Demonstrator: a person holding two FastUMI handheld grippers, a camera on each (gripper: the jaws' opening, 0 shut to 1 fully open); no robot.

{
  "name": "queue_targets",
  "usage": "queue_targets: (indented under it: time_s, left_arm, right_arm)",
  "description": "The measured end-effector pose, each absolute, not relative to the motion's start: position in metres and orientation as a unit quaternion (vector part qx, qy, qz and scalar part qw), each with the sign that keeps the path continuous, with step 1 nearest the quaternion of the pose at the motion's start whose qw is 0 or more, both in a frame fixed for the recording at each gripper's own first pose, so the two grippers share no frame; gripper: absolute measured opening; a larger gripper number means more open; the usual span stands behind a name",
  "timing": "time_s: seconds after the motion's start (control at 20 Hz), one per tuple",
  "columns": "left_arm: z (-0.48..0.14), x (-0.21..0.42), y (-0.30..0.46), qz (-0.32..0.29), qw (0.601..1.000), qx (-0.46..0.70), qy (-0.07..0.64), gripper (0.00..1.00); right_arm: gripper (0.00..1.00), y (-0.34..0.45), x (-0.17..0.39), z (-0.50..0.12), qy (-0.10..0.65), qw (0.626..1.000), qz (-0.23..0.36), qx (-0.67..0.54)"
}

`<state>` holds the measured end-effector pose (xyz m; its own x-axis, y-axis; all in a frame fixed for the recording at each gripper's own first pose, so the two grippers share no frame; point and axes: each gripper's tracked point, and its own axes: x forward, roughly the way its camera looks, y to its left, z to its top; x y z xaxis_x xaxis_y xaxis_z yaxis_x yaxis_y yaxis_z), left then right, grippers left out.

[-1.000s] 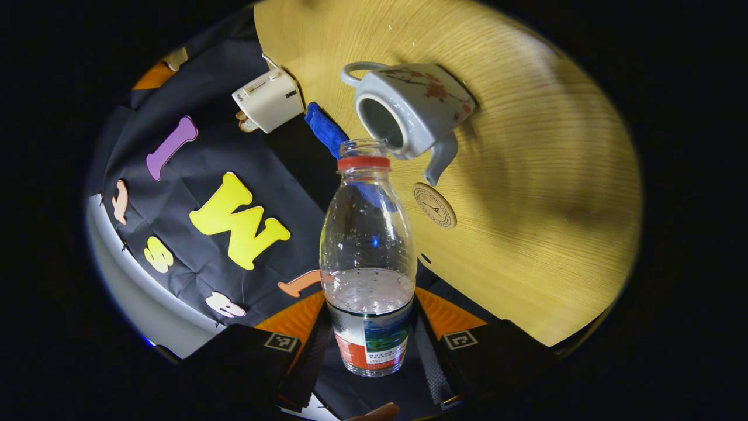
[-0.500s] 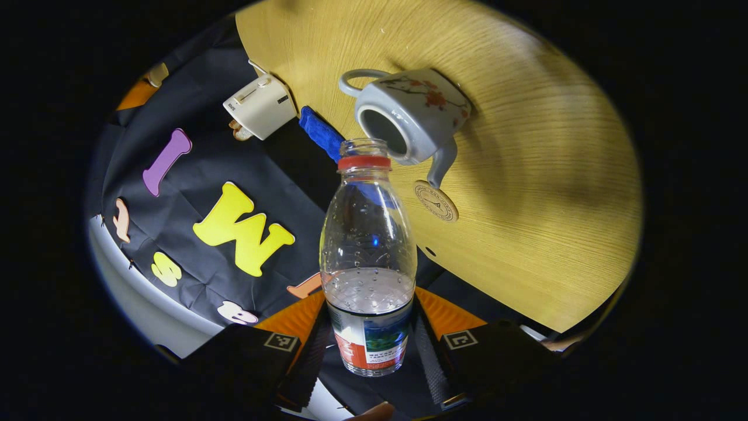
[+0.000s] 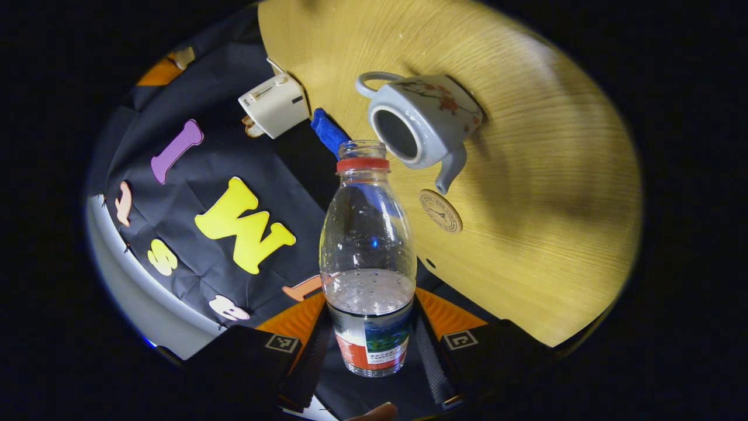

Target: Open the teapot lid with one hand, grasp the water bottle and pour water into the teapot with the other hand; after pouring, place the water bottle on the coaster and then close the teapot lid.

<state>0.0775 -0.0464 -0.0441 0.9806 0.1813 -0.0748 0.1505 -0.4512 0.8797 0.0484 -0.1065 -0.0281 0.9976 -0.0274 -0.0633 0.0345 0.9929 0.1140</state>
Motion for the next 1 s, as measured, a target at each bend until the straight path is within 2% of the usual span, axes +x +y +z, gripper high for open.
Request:
queue_targets:
  time_s: [0.1, 0.2, 0.45, 0.75, 0.85, 1.0]
  left_arm:
    - [-0.063, 0.083, -0.031, -0.015, 0.605, 0.786, 0.126, 0.75]
    - [-0.071, 0.088, -0.029, -0.028, 0.664, 0.737, 0.121, 0.75]
    - [-0.07, 0.109, -0.014, -0.032, 0.776, 0.618, 0.122, 0.74]
    - [-0.036, 0.124, -0.025, -0.019, 0.907, 0.419, 0.052, 0.75]
    - [-0.026, 0.127, -0.025, -0.017, 0.941, 0.335, 0.035, 0.75]
    - [-0.007, 0.139, -0.031, -0.013, 0.969, 0.245, 0.004, 0.75]
  right_arm:
    - [0.0, -0.111, 0.053, -0.035, 0.037, 0.997, -0.021, 0.06]
    - [0.0, -0.116, 0.056, -0.042, 0.046, 0.997, -0.028, 0.058]
    - [0.0, -0.114, 0.061, -0.052, 0.058, 0.996, -0.036, 0.049]
    - [0.0, -0.103, 0.064, -0.06, 0.063, 0.997, -0.033, 0.029]
    - [0.0, -0.099, 0.064, -0.062, 0.064, 0.997, -0.032, 0.025]
    - [0.0, -0.093, 0.063, -0.065, 0.066, 0.997, -0.028, 0.02]
